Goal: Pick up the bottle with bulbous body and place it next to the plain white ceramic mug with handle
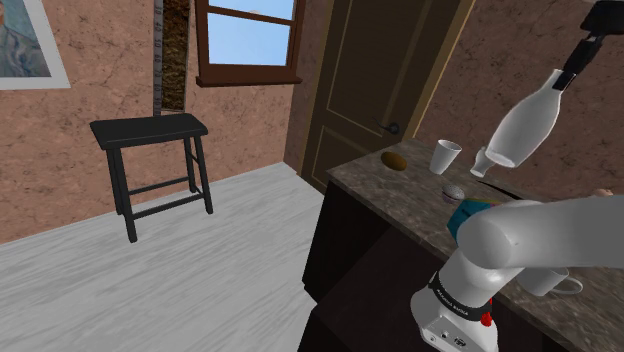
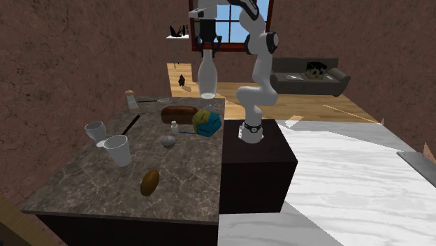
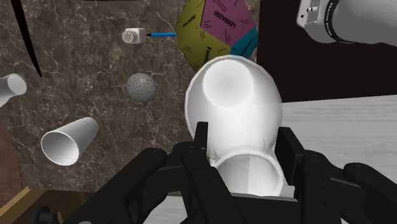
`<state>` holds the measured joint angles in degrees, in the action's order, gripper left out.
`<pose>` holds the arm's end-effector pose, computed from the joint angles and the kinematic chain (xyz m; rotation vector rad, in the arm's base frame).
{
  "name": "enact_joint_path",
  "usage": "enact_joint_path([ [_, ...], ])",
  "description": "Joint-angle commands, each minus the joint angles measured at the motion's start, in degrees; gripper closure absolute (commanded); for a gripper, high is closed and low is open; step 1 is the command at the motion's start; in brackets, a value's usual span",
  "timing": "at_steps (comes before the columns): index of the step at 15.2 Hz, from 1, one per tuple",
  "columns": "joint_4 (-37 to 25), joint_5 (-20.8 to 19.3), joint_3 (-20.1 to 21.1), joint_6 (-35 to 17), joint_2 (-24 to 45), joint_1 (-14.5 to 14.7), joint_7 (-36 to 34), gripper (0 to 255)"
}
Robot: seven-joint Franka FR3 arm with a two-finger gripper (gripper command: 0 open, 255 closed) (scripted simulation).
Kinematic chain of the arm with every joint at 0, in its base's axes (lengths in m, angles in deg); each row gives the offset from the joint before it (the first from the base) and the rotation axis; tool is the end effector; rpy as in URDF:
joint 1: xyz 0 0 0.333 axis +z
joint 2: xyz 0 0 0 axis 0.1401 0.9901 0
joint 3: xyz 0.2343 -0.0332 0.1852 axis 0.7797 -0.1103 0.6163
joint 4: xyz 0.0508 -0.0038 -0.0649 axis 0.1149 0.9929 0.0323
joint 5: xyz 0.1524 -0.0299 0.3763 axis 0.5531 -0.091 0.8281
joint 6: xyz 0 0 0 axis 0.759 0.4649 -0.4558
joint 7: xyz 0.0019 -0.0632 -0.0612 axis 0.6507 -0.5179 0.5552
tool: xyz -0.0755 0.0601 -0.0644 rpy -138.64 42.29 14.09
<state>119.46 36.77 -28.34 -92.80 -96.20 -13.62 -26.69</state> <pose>0.0738 -0.3090 0.7414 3.1134 -0.2331 0.0063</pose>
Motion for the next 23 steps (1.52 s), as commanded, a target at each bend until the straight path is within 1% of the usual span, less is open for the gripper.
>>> enact_joint_path([
  [1,0.5,-1.5,-0.5,1.4,-2.3,-0.8,1.8,255],
  [6,0.4,-5.6,-1.7,5.5,-7.6,-2.9,6.8,255],
  [12,-1.7,-11.4,-3.6,10.3,-12.6,-4.7,14.1,255],
  [18,-6.0,-18.4,-6.1,14.9,-15.9,-5.7,22.8,255],
  [23,-11.2,-25.1,-8.4,18.1,-17.4,-5.9,31.3,255],
])
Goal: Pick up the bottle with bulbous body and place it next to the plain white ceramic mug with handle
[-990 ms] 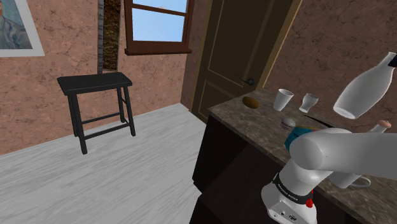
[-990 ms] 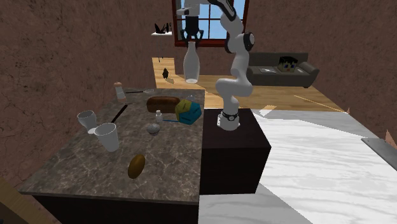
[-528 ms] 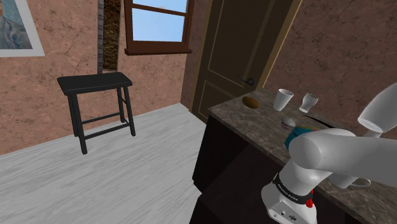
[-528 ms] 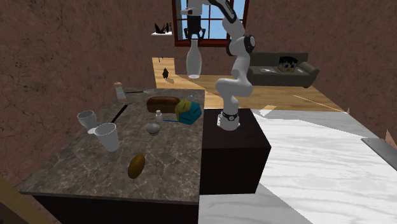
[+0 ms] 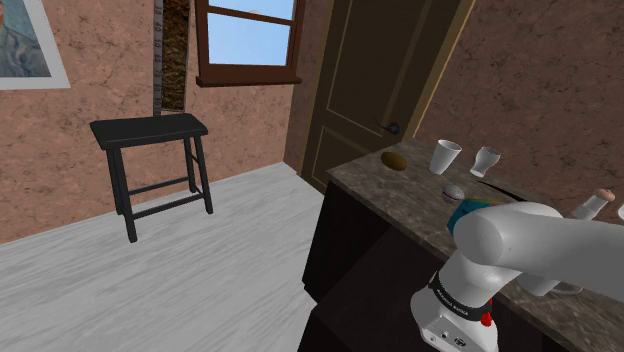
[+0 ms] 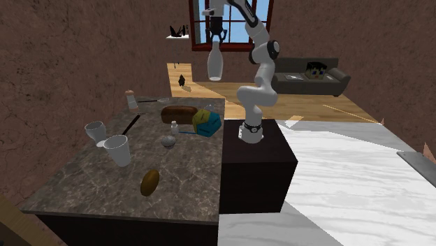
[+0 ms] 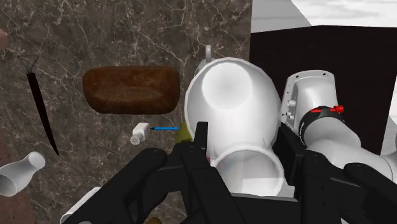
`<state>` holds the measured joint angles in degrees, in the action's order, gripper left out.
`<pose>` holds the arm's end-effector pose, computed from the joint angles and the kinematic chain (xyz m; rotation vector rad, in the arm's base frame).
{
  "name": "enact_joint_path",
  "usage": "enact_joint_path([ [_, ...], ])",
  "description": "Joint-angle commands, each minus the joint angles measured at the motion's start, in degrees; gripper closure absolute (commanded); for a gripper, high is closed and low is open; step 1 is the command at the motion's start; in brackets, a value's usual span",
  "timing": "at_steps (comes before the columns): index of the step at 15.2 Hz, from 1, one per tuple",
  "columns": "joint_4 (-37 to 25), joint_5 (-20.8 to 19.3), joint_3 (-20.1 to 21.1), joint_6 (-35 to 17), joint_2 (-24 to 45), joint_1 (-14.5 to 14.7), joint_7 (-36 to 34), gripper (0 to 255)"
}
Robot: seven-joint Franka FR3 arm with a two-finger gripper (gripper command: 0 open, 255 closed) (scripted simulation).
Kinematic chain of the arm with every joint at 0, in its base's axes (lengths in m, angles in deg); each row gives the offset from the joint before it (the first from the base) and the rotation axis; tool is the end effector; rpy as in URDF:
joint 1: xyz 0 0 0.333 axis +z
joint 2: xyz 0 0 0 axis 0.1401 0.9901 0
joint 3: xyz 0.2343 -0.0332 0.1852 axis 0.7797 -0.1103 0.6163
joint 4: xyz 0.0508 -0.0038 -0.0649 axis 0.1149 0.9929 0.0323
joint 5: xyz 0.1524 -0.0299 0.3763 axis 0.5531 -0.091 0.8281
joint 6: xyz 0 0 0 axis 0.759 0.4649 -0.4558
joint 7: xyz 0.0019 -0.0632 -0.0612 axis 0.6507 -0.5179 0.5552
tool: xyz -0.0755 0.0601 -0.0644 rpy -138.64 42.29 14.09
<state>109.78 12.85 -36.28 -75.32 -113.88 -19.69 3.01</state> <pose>-0.2330 -0.2641 0.7469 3.1134 -0.2330 0.0075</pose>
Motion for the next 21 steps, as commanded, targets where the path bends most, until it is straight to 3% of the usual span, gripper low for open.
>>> enact_joint_path([
  [1,-2.7,-2.6,-1.0,1.1,0.1,0.2,3.5,255],
  [7,-11.9,-12.0,-5.0,3.4,0.6,1.1,16.4,255],
  [21,5.2,-12.4,-5.5,-1.6,-10.8,-3.2,11.2,255],
])
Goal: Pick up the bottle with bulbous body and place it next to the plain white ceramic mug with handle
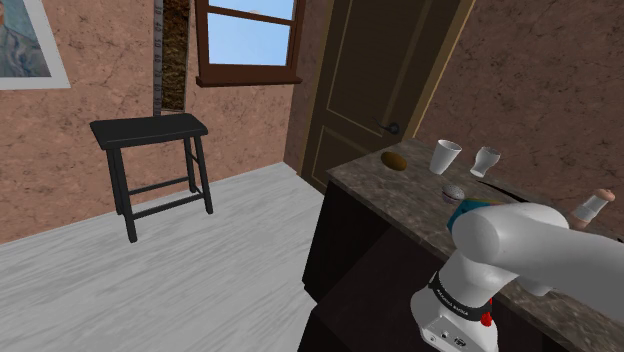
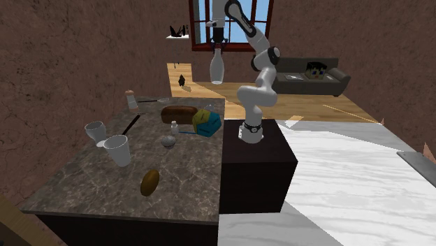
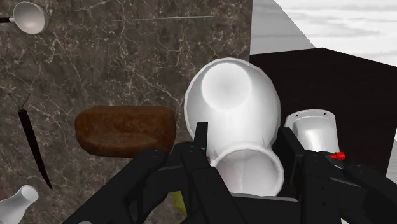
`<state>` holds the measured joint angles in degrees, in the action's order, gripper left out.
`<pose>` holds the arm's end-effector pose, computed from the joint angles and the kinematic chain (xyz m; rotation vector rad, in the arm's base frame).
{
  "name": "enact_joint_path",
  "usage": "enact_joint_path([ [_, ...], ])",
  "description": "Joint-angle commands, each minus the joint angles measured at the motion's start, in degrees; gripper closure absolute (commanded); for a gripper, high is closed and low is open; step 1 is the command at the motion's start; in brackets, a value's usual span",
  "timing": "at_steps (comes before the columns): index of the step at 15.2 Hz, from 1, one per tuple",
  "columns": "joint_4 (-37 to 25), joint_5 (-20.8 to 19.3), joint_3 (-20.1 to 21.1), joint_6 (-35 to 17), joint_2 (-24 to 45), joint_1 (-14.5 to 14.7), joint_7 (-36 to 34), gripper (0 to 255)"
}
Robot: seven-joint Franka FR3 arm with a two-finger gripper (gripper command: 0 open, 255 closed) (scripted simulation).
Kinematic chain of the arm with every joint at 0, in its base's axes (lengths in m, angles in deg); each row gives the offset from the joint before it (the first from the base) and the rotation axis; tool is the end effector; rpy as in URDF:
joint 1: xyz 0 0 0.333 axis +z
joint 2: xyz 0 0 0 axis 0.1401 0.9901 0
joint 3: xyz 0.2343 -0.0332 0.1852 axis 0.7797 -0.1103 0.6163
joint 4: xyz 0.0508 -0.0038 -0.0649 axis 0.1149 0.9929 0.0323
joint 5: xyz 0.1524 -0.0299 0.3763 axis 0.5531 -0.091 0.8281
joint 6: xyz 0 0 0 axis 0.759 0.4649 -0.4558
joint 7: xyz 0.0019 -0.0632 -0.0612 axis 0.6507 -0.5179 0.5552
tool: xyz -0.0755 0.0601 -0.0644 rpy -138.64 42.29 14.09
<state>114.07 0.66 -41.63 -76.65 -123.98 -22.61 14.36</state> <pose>-0.3381 -0.2504 0.6825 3.1144 -0.2317 0.0064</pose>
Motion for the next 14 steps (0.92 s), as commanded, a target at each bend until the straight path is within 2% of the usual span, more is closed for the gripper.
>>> enact_joint_path([
  [1,2.0,-0.3,-0.3,-0.6,-1.5,-0.5,-0.4,255],
  [14,14.5,-3.0,-3.0,-4.5,-10.4,-3.9,-2.7,255],
])
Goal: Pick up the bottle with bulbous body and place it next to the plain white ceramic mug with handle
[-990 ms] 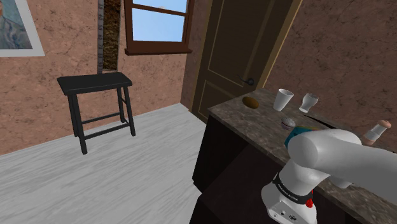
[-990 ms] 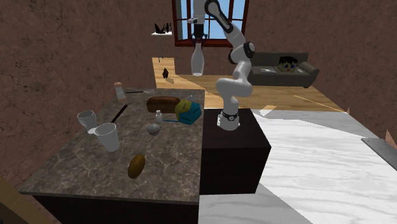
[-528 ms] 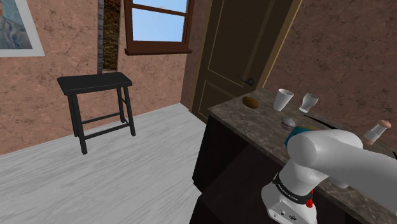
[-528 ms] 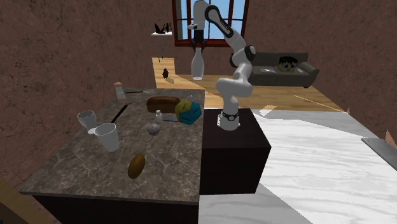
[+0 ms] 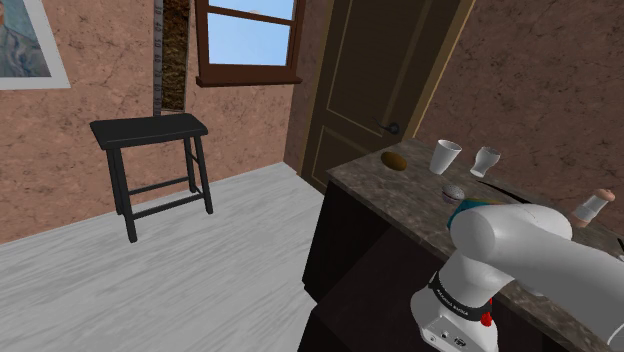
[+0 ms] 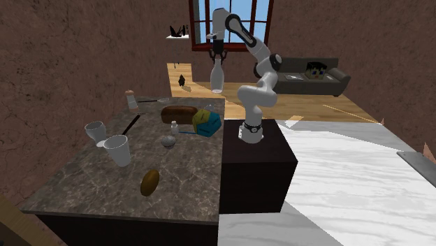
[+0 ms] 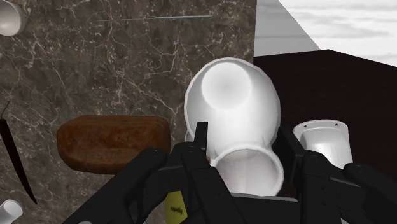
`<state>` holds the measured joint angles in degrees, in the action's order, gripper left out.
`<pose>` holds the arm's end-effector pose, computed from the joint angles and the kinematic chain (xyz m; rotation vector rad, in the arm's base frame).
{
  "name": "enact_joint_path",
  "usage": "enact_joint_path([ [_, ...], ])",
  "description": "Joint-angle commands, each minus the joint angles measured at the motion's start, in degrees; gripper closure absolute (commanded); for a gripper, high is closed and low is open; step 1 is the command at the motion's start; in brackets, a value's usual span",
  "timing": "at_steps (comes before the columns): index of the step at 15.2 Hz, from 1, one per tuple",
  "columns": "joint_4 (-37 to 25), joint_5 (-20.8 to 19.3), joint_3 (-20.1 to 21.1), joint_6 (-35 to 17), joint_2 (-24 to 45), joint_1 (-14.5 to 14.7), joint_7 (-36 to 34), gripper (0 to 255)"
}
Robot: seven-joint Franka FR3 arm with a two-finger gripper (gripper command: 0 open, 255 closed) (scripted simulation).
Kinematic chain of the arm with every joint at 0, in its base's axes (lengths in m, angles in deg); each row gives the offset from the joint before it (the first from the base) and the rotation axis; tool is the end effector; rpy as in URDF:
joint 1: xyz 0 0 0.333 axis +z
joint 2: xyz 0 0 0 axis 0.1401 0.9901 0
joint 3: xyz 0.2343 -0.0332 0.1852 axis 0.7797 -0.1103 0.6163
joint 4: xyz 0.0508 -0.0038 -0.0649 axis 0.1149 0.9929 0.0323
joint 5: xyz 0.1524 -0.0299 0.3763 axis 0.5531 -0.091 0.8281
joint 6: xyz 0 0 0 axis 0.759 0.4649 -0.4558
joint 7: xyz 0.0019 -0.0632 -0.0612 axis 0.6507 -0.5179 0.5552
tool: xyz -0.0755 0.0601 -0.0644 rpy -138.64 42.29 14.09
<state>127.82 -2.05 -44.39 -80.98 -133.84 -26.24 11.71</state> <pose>-0.3381 -0.2524 0.6097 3.1141 -0.2320 0.0064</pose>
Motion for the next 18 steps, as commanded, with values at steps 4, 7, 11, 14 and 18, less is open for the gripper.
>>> enact_joint_path([
  [4,4.1,-1.4,-1.4,-1.3,-3.1,-1.3,-0.4,255],
  [7,6.5,-2.4,-2.3,-2.1,-5.0,-2.0,-0.7,255],
  [11,9.6,-3.8,-3.7,-3.1,-7.4,-3.1,-0.9,255],
  [14,11.8,-4.9,-4.9,-3.8,-9.2,-3.9,-1.0,255],
  [18,14.6,-6.6,-6.5,-4.8,-11.5,-5.1,-1.0,255],
])
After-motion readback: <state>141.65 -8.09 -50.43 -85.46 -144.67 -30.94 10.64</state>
